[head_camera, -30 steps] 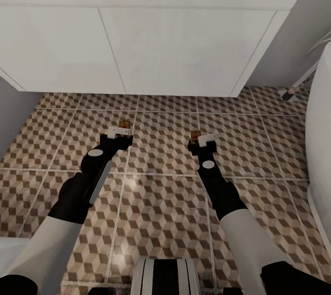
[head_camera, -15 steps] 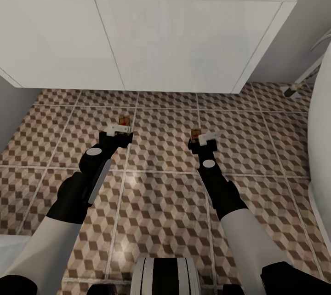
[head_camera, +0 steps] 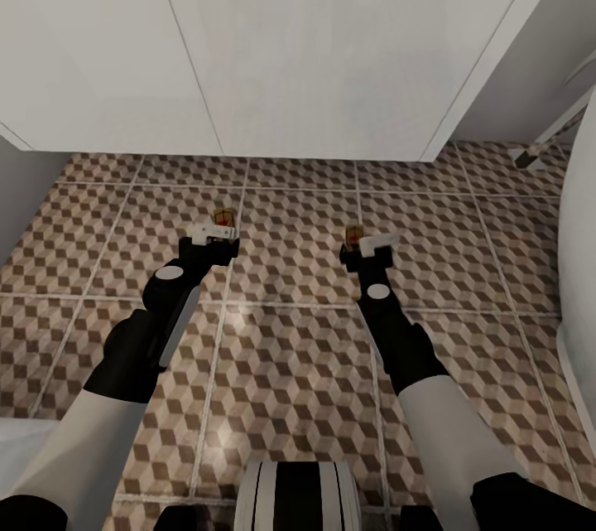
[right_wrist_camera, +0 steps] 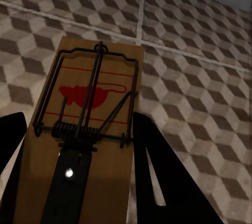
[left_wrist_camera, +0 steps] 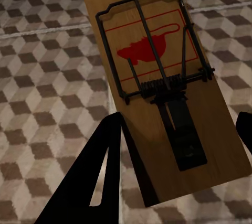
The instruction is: Take the four mousetraps from the cabinet in the bathroom and place them on the bathroom floor. Make sure all four end up on the same floor surface, and ensure that at least two of them are either under or directly next to the same bathroom sink.
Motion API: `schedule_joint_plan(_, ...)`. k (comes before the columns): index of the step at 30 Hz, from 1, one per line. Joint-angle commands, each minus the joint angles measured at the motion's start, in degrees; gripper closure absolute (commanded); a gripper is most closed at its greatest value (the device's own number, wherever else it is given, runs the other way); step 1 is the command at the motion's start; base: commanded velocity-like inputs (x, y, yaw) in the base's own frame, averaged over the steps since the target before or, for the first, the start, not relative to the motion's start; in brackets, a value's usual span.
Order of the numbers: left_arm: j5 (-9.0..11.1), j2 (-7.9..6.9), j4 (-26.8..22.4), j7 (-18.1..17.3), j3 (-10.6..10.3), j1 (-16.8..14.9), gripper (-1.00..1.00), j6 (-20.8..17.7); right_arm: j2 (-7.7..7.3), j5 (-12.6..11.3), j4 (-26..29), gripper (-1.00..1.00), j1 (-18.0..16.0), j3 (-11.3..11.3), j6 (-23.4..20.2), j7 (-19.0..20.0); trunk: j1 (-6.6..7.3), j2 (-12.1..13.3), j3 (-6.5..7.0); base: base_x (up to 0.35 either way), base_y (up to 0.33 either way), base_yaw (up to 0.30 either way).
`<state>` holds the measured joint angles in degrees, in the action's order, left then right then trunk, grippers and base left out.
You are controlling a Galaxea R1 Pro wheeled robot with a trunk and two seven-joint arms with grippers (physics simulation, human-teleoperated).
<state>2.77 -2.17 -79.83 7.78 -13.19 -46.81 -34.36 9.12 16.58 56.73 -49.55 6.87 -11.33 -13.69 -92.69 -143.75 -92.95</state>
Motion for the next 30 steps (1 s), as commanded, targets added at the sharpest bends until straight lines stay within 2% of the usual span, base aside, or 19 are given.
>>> schedule_joint_plan(1,0.2,-0.06,-0.1,0.5,-0.2,0.0,1.00,-0.3,0.00,0.4,0.3,1.00,0.0,0.1,-0.5,-0.2,0.01,0.0,-0.13,0.000,0.000,0.000)
schedule_joint_plan(4,0.3,0.03,-0.1,0.5,-0.2,0.0,1.00,-0.3,-0.04,-0.2,1.1,1.00,0.0,0.1,-0.6,-0.1,0.01,0.0,-0.40,0.000,0.000,0.000)
schedule_joint_plan(8,0.3,0.06,-0.1,0.5,-0.2,0.0,1.00,-0.3,-0.11,-2.7,1.3,1.00,0.0,0.1,-0.7,0.0,0.01,0.0,-0.73,0.000,0.000,-0.006)
schedule_joint_plan(11,0.3,0.06,-0.1,0.5,-0.1,0.0,1.00,-0.3,-0.15,-3.5,1.3,1.00,0.0,0.2,-0.7,0.0,-0.07,-0.1,-1.64,0.000,0.000,-0.044)
schedule_joint_plan(30,0.3,0.06,-1.2,0.5,-0.1,0.0,1.00,-0.3,-0.15,-3.7,1.6,1.00,0.0,0.2,-0.7,-0.1,-0.56,-0.3,-7.45,0.000,0.000,-0.061)
